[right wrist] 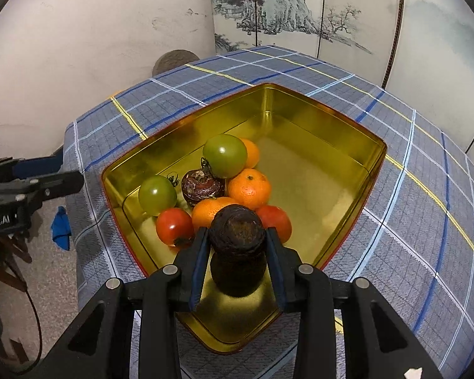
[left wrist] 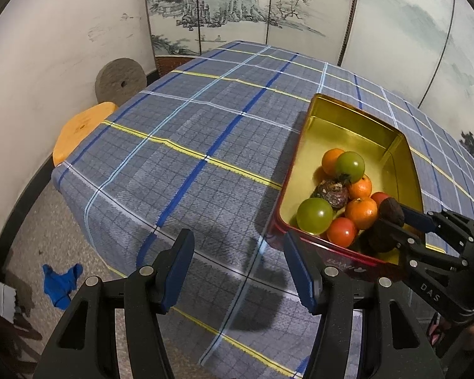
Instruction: Organize fruits
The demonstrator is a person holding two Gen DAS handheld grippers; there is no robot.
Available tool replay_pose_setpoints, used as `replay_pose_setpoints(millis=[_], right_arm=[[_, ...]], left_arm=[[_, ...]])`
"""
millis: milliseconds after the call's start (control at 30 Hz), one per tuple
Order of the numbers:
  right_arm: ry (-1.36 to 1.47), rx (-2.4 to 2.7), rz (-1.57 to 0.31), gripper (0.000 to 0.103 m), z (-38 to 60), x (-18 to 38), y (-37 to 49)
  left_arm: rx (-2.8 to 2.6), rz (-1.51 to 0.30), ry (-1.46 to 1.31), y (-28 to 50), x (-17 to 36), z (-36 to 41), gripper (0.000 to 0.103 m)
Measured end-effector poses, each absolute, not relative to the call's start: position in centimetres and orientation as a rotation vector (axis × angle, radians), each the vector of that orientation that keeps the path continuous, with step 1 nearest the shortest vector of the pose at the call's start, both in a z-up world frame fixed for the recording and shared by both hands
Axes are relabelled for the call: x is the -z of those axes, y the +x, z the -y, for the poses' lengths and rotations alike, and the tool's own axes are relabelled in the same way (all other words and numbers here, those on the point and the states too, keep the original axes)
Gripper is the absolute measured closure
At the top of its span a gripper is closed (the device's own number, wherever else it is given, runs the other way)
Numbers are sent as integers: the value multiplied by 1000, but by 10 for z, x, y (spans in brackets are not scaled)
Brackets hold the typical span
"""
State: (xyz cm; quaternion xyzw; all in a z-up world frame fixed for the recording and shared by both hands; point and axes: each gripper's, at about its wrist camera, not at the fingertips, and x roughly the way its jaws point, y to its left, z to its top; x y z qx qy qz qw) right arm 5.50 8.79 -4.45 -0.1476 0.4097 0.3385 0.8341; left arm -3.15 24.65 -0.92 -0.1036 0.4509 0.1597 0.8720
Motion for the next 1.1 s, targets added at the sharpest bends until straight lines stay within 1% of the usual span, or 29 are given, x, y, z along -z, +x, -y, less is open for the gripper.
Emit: replay_pose_setpoints(millis=[100, 200, 333, 467, 600, 900, 1033, 1100], right_arm=[[-304, -714, -873, 69, -88, 45, 54], [-304, -713, -875, 66, -88, 44, 54], [-297, -705, -864, 56, -87, 40, 50], [-284, -701, -852, 49, -84, 31, 43], [-279, -697, -830, 33, -80, 19, 33], [-279, -649, -839, 13, -67, 10, 19], [-279, -629, -868, 9, -62, 15, 16], [-284, -617, -876, 9, -61, 17, 14]], left_arm=[[-325, -944, -212, -32, 9, -243, 43], [-320, -947, -206, -32, 8, -239, 43], [-316, -949, -198, -31, 7, -235, 43], [-312, -949, -195, -31, 6, -232, 43], [-308, -948, -187, -31, 5, -227, 43], [-312, -941, -155, -30, -2, -216, 43], [-313, -941, -141, -29, -4, -212, 43], [-309, -940, -137, -29, -4, -209, 43]])
